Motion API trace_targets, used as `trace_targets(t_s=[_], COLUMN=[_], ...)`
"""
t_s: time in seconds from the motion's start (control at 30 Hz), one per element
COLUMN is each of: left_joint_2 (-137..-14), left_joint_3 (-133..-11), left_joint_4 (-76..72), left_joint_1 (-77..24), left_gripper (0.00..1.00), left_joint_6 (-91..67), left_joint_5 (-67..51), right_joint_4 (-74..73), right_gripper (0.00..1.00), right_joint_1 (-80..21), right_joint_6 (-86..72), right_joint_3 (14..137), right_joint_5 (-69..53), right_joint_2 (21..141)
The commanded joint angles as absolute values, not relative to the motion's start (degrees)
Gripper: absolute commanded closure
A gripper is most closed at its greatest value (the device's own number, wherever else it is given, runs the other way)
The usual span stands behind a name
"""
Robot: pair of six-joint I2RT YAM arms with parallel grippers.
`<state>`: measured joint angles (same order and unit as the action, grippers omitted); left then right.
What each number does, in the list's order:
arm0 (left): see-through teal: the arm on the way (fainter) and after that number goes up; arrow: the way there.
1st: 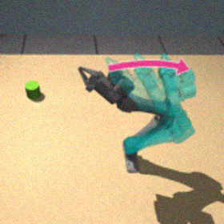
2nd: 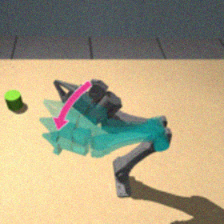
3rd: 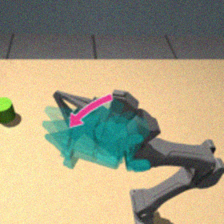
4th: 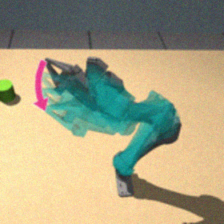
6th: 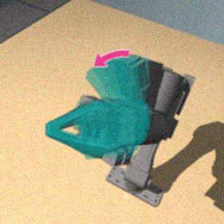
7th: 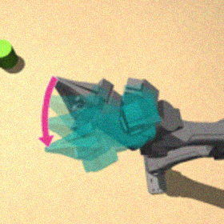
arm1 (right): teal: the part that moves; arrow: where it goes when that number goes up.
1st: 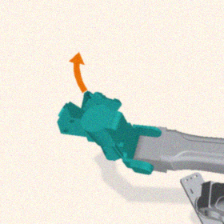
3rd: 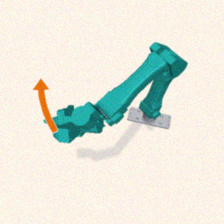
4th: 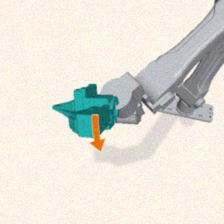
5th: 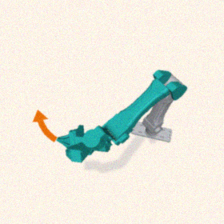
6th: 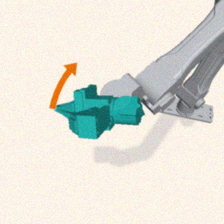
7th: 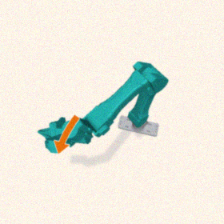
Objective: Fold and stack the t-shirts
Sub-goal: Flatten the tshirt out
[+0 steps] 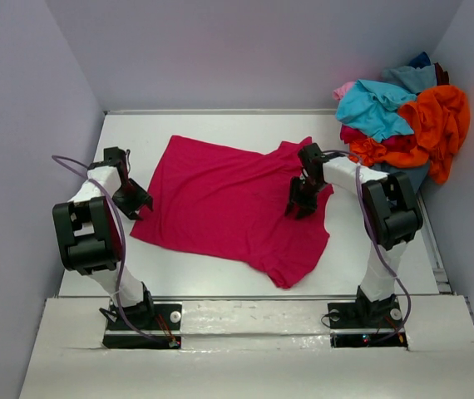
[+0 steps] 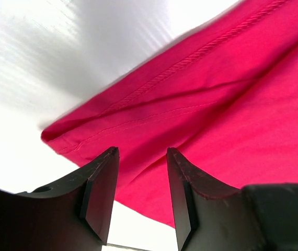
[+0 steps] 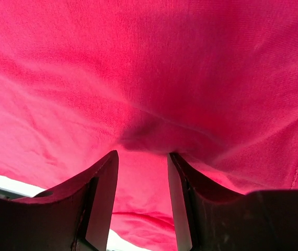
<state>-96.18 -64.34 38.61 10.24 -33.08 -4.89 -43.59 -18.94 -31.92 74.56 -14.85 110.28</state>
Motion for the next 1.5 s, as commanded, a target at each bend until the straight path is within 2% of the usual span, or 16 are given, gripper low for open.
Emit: trace_targets(t_s=[0.0, 0.33, 0.47, 0.87, 1.47], left_joint_2=[-94.1, -85.0, -83.8, -86.2, -94.0], left_joint_3=[-65.3, -60.3, -57.1, -53.7, -61.3], left_joint_4=[43.2, 43.4, 43.9, 41.6, 39.1], left_joint_1=[10.6, 14.3, 14.3, 14.3, 14.9], left_gripper=[0.48, 0.48, 0.50, 0.52, 0.53], left_joint_6=[-35.3, -37.4, -37.9, -36.9, -34.6], left_joint_5=[-0.9, 7.5, 6.6, 6.1, 8.3], right_joint_4=[-43.9, -44.7, -44.4, -42.1, -42.5], right_gripper=[0.52, 0.52, 0.52, 0.52, 0.52], right_joint_1=[-18.0, -18.0, -18.0, -18.0, -18.0], right_joint_6=[-31.0, -29.4, -28.8, -29.1, -29.1], right_joint_3=[76.4, 76.6, 76.7, 74.3, 76.0], right_joint_5=[-14.9, -15.4, -15.8, -16.6, -16.4], right_joint_2=[111.8, 113.2, 113.6, 112.6, 111.9])
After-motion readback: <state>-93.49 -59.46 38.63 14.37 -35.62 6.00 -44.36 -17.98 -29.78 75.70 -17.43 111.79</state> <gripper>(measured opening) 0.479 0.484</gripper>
